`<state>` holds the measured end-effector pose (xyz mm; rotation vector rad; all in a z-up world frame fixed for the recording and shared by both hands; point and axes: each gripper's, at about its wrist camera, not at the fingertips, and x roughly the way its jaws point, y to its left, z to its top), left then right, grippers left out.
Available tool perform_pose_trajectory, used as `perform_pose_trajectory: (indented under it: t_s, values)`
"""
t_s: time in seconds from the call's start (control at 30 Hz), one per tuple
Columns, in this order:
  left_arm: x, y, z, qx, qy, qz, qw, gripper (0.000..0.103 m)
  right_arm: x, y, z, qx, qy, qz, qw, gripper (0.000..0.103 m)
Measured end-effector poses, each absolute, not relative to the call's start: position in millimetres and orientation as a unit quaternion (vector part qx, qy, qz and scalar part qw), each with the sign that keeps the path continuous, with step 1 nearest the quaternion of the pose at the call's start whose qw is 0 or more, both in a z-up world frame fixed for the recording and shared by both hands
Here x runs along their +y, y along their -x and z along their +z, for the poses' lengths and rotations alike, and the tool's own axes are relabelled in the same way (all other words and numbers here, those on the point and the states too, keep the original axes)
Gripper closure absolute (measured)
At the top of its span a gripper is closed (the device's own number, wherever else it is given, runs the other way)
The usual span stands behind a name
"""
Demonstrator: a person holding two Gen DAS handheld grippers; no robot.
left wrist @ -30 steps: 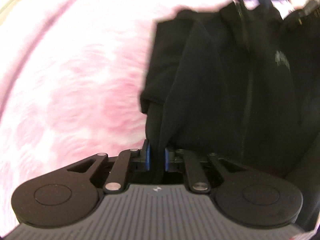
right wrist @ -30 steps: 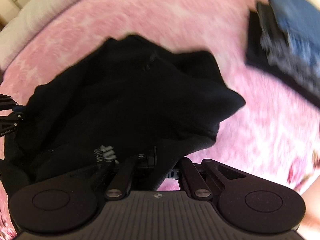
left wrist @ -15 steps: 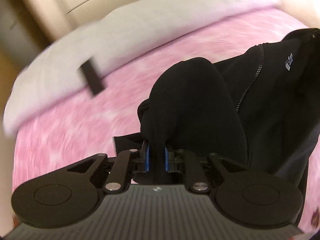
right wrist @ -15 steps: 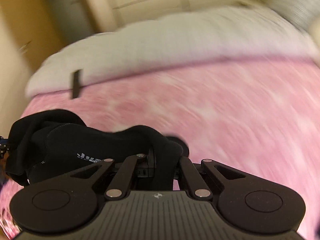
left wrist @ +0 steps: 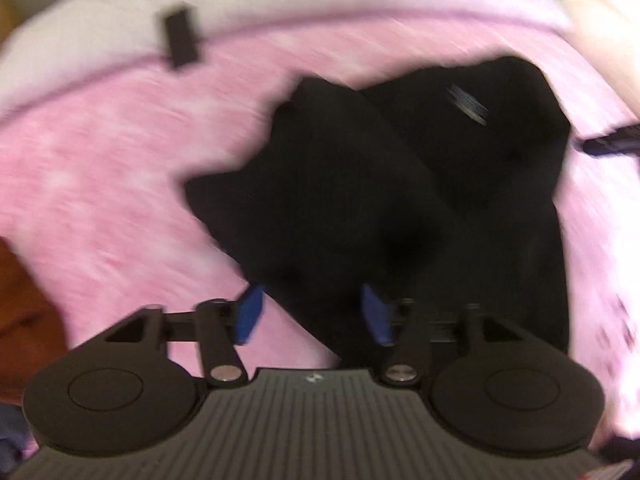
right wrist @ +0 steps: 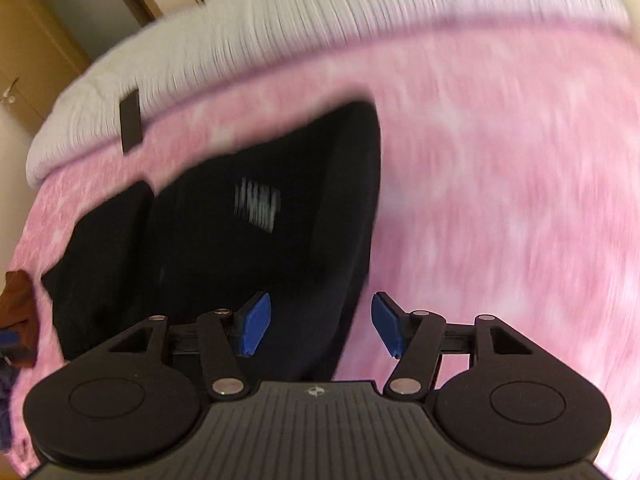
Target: Fold clothes
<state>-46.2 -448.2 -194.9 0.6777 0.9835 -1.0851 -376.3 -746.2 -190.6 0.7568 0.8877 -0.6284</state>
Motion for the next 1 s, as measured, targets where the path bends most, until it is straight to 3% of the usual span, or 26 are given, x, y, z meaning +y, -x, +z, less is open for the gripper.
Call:
perform_pose_trajectory:
  t_s: [0.07,0.1,0.17,0.2,0.23,0.27,0.3,0.5,0.8,0.87,0.9,0.93,1.0]
  values:
    - [-450,55,-219,0.458,-0.316,-0.504,0.660,0.030,-724,390,-202,0.422,-0.380,-0.295,0.769,0.043]
    - [-451,58,-232,0.469,-0.320,-0.509,0.647,0.030,-715,397,-207,0.423,-0.397,-0.298,0.758,0.043]
    - [-456,61,-254,0.491,-0.320,-0.520,0.621,0.047,-704,406,-216,0.421,-0.428,-0.302,0.741,0.043]
    - [-459,65,-257,0.493,-0.321,-0.524,0.616,0.050,-701,409,-220,0.417,-0.442,-0.303,0.734,0.042]
    - [-461,71,-255,0.485,-0.330,-0.527,0.615,0.063,-698,411,-224,0.413,-0.456,-0.304,0.727,0.041]
    - [-462,76,-251,0.479,-0.335,-0.537,0.607,0.086,-698,412,-226,0.407,-0.463,-0.305,0.726,0.040]
    - [-462,81,-245,0.474,-0.339,-0.548,0.600,0.089,-697,412,-229,0.401,-0.469,-0.306,0.725,0.037]
    - [-461,158,-182,0.453,-0.287,-0.646,0.543,0.091,-710,396,-238,0.385,-0.498,-0.279,0.725,0.027]
    - [-509,321,-145,0.406,-0.226,-0.795,0.390,0.091,-726,435,-245,0.408,-0.569,-0.213,0.681,0.027]
    - [-528,346,-146,0.391,-0.226,-0.813,0.368,0.091,-734,448,-247,0.432,-0.564,-0.201,0.674,0.042]
    - [-539,357,-146,0.385,-0.227,-0.819,0.360,0.091,-738,455,-249,0.444,-0.561,-0.195,0.671,0.066]
    - [-549,367,-146,0.378,-0.229,-0.825,0.353,0.091,-743,461,-248,0.452,-0.552,-0.196,0.673,0.097]
    - [-569,387,-147,0.365,-0.233,-0.836,0.337,0.091,-756,475,-241,0.473,-0.512,-0.213,0.684,0.100]
